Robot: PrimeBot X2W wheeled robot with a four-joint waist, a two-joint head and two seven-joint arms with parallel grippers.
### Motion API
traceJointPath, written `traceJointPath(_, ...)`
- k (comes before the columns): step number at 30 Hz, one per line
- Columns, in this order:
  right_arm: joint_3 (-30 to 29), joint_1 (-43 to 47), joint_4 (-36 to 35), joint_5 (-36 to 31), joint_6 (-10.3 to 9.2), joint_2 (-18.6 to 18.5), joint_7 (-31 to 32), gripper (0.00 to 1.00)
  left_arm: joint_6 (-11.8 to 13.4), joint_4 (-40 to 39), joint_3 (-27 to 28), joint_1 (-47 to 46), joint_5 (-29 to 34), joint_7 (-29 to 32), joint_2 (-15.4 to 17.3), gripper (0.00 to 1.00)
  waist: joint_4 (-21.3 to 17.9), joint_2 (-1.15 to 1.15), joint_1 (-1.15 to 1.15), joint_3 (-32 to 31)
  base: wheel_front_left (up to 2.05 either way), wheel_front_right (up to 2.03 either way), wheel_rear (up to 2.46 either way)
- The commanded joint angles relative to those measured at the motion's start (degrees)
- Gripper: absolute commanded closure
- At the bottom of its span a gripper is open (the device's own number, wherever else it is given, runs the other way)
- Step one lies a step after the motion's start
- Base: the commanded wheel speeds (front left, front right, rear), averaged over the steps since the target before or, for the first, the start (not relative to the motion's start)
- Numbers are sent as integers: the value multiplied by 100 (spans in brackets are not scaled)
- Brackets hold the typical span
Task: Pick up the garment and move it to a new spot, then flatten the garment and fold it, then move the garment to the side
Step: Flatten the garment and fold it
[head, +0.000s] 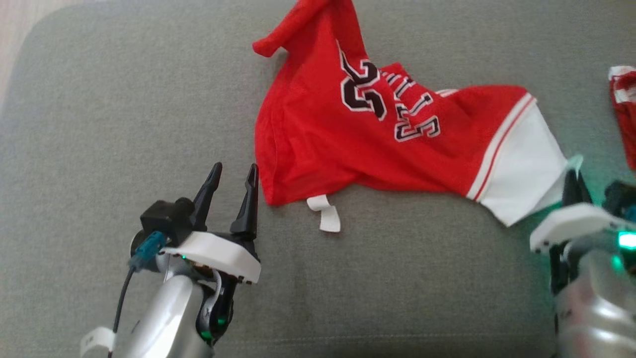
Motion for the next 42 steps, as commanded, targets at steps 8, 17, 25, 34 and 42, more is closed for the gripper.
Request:
traceJointPath(8, 770, 588, -371, 1306, 37, -21, -232, 0, -12, -211, 208, 57, 0, -70, 129, 0, -224, 0, 0, -158, 0, 0, 0)
traceJointPath(17, 1164, 1875, -1939, 1959, 37, -21, -235, 0, 54, -392, 297, 333, -43, -70, 150, 0, -306, 0, 0, -559, 0, 0, 0)
traceJointPath(25, 1555, 2254, -3044, 2064, 37, -21, -235, 0, 167, -607, 426, 620, -50, -70, 116, 0, -298, 0, 0, -1014, 0, 0, 0)
traceJointPath(34, 2194, 2452, -3543, 2094, 37, -21, -235, 0, 273, -591, 434, 966, -104, -70, 86, 0, -163, 0, 0, -1360, 0, 0, 0)
traceJointPath(42, 2563, 2690, -3937, 2267, 37, -21, -233, 0, 330, -605, 436, 1177, -70, -70, 105, 0, -31, 0, 0, -1451, 0, 0, 0)
